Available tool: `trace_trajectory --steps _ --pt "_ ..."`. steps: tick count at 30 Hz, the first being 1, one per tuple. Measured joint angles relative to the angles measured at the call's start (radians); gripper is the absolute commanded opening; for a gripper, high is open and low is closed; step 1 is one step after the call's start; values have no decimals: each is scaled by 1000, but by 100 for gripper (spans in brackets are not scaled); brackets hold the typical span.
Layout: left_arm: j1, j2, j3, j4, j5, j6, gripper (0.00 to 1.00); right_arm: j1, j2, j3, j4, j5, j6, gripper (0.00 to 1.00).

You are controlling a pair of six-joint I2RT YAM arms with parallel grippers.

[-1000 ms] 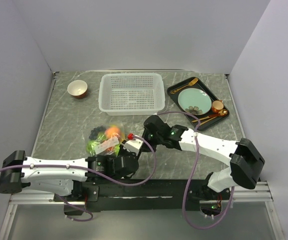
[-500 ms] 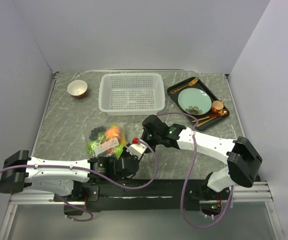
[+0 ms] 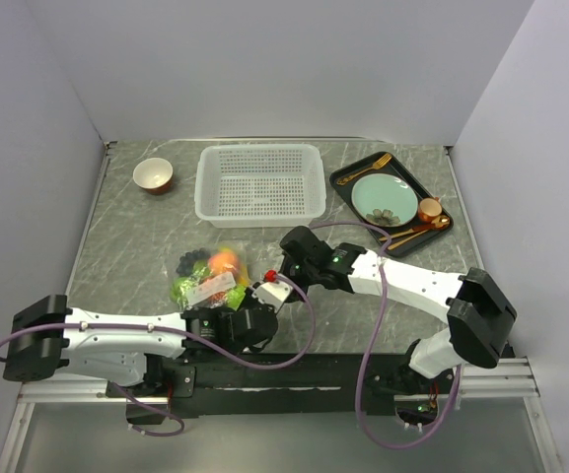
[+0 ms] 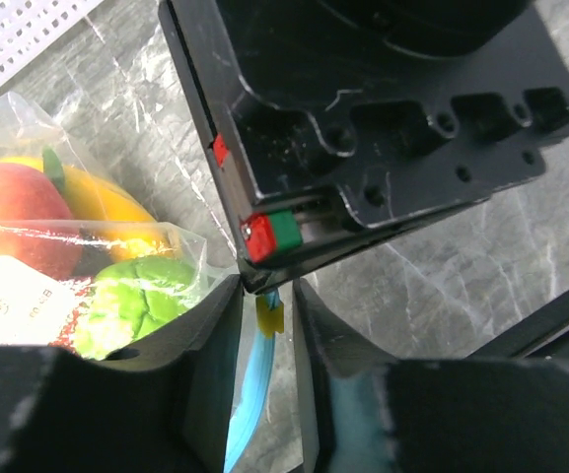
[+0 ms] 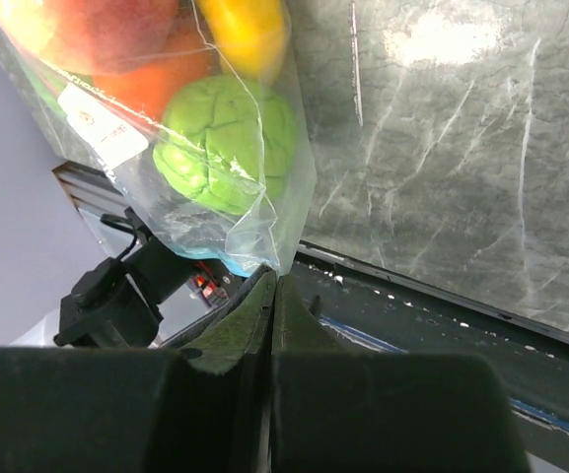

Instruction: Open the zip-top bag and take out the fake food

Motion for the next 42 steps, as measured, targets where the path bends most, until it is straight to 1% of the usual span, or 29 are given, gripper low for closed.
trace_trajectory --steps 2,3,5,6,9,15,19,25,28,35,41,42 --pt "1 11 0 1 -8 0 26 0 3 0 -2 -3 3 0" --pt "2 15 0 1 -13 0 21 0 3 0 -2 -3 4 0" --pt "1 18 0 1 -19 0 16 0 4 0 -2 -2 10 0" --pt "1 18 0 1 -21 0 12 -1 4 0 -2 -2 11 0" --pt "1 19 0 -5 -25 -1 6 -4 4 0 -2 2 20 0" --pt "2 16 0 -3 -24 -13 5 -26 2 0 -5 -9 29 0" --pt "5 -5 0 2 -19 -43 5 -65 -22 -2 -6 -38 32 0" --pt "10 -37 0 9 5 -104 5 -171 -100 -41 -1 -80 21 0" --pt "11 -51 0 3 16 -138 6 -214 -108 -56 0 -93 8 0" --pt "8 -77 -1 -115 70 -249 6 -365 -98 -56 5 -24 -68 0" --pt "7 -87 -1 -200 103 -338 6 -423 -74 -40 0 4 -143 0" --pt "7 -88 -1 -209 105 -346 6 -424 -75 -40 2 3 -150 5"
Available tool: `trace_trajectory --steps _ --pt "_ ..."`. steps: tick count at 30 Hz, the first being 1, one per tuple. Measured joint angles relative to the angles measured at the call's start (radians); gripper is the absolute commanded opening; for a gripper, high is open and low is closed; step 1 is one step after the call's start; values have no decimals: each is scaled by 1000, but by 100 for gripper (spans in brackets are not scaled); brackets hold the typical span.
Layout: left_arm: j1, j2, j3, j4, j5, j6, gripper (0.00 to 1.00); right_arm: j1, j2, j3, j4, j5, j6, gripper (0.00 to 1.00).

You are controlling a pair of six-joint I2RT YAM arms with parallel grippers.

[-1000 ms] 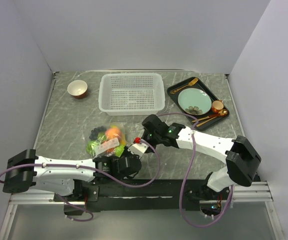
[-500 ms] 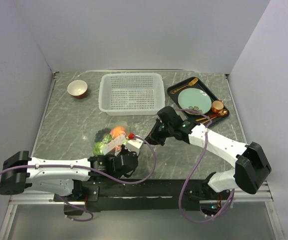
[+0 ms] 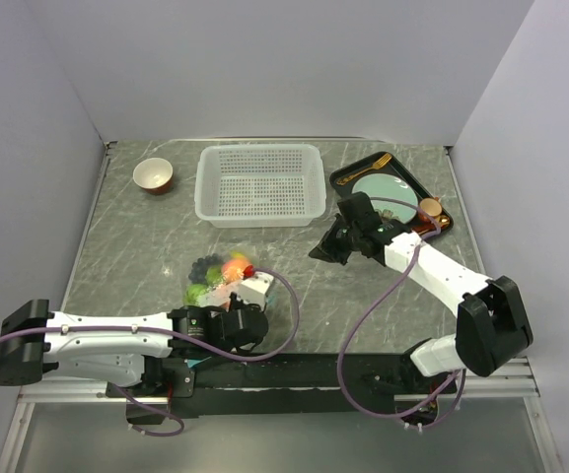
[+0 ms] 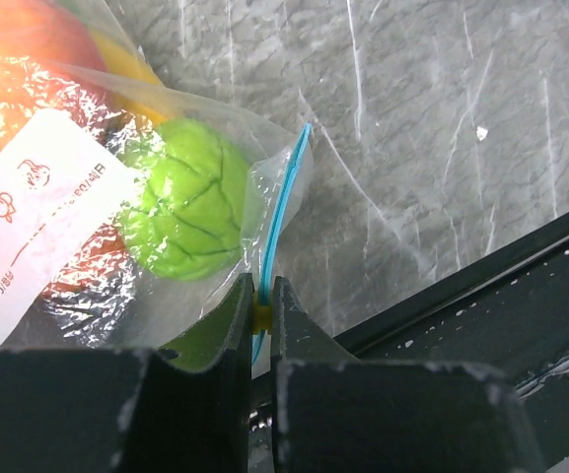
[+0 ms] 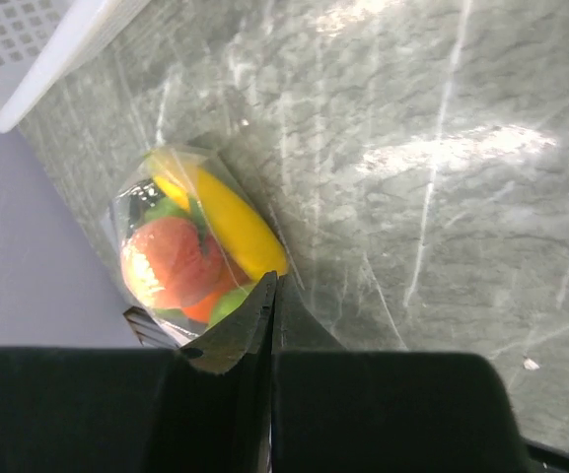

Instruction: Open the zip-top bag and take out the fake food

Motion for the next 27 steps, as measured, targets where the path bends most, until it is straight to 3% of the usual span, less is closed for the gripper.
trace_trajectory --steps 1,5,8,15,27 --pt "0 0 0 -4 1 -4 6 5 -5 -7 13 -2 -2 8" --pt "-1 2 1 1 8 -3 6 41 -53 -69 51 -40 12 38" --pt "-1 29 9 19 8 6 6 87 -83 -105 54 -61 31 51" --pt "-1 115 44 77 16 56 7 197 -101 -106 61 -76 76 52" --pt "-1 196 91 144 15 129 7 230 -100 -121 68 -80 127 40"
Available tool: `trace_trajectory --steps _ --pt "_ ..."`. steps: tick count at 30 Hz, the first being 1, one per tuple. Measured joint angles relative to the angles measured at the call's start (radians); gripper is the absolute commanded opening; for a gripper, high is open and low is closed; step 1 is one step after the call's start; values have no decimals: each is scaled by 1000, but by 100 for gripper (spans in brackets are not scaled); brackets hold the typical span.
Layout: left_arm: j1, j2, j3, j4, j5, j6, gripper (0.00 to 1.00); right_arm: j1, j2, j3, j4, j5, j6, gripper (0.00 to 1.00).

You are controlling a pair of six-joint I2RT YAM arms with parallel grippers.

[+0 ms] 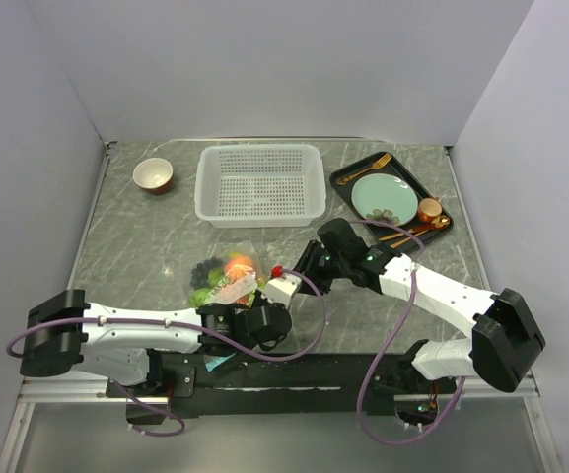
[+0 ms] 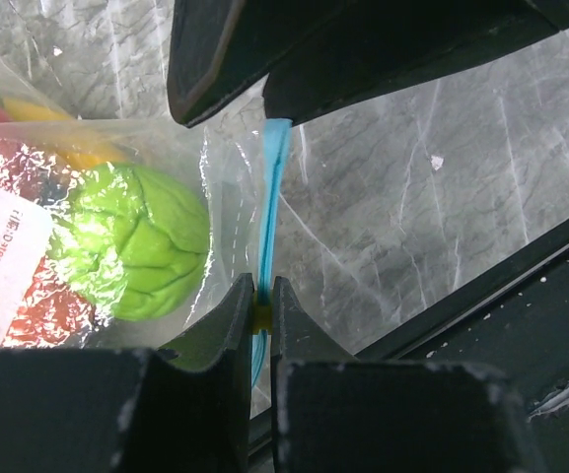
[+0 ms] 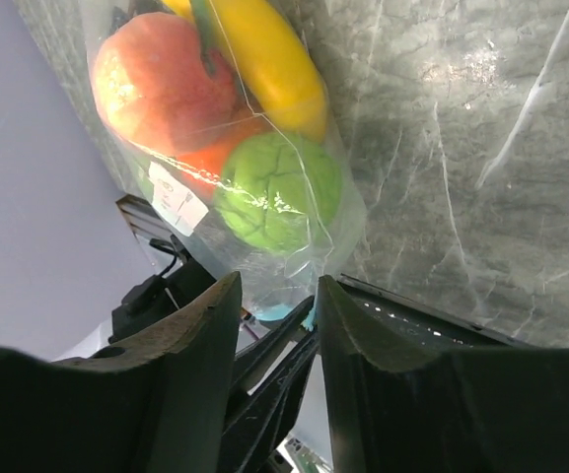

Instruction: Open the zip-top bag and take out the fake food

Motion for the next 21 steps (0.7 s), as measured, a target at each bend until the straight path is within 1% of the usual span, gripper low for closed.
trace_trajectory --steps 8,10,11,12,13,14,15,16,21 --pt "0 9 0 18 -1 11 8 3 0 -31 -1 1 7 38" --pt "0 9 0 20 -1 13 8 3 0 -32 -2 1 7 35" --pt "0 9 0 21 -1 15 8 3 0 -32 -1 1 7 31" --pt "0 9 0 21 -1 16 8 4 0 -32 0 1 7 23" --pt "0 10 0 21 -1 17 8 4 0 -32 0 1 8 23" --pt "0 12 1 21 -1 18 8 3 0 -32 0 1 8 18" --pt "0 16 1 22 -1 18 8 4 0 -32 0 1 13 7" --pt "0 19 1 22 -1 18 8 4 0 -32 1 1 14 1" --pt "3 36 9 19 0 18 7 2 9 -30 -6 12 9 0"
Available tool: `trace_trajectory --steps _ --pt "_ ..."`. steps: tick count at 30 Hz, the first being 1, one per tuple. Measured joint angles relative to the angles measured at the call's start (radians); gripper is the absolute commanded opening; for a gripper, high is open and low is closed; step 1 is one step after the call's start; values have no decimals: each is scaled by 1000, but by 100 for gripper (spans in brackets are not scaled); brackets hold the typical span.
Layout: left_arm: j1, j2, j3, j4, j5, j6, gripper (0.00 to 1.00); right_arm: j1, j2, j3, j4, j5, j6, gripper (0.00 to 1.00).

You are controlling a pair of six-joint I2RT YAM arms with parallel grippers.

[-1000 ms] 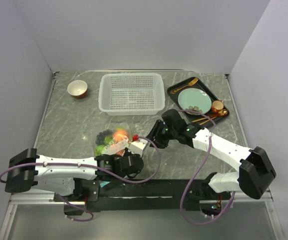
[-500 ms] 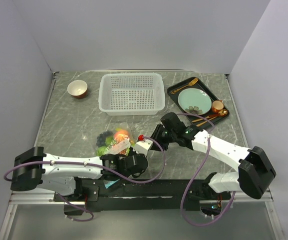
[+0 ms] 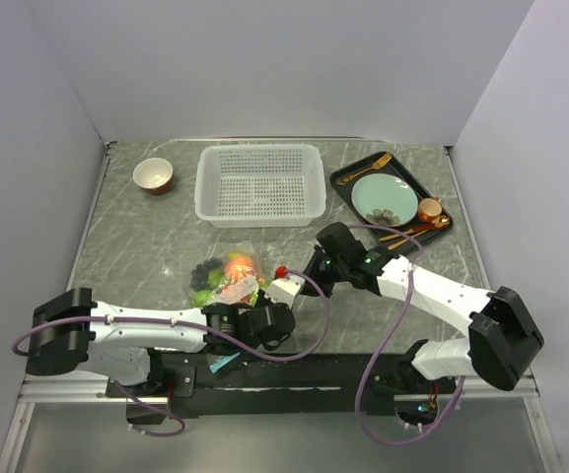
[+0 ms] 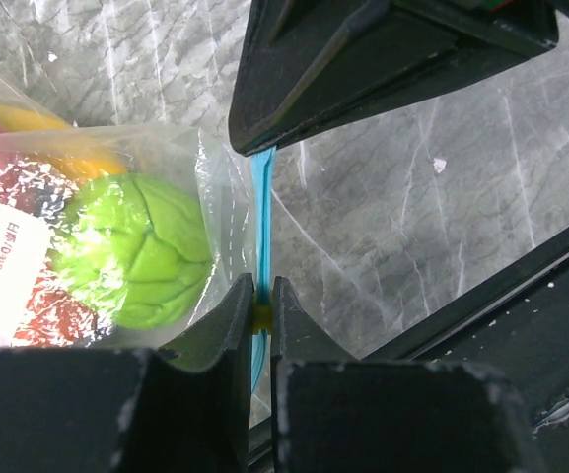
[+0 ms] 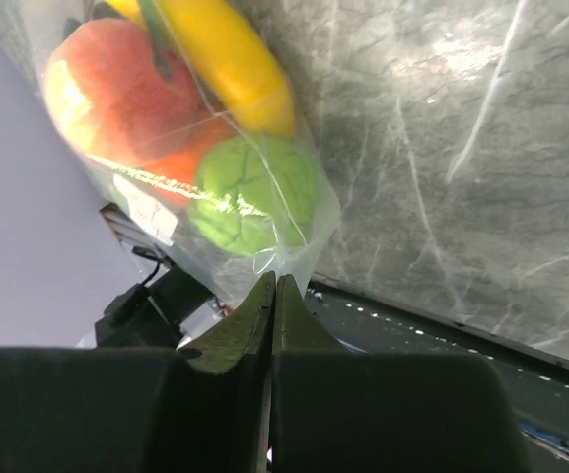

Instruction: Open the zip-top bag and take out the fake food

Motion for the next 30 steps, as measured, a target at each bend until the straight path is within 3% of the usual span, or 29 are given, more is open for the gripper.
trace_trajectory --steps 22,30 --pt "10 -26 9 -47 10 -76 10 -173 78 60 -60 -34 -78 0" --pt "0 -55 9 -105 30 -138 10 -234 136 159 -106 -34 -117 0"
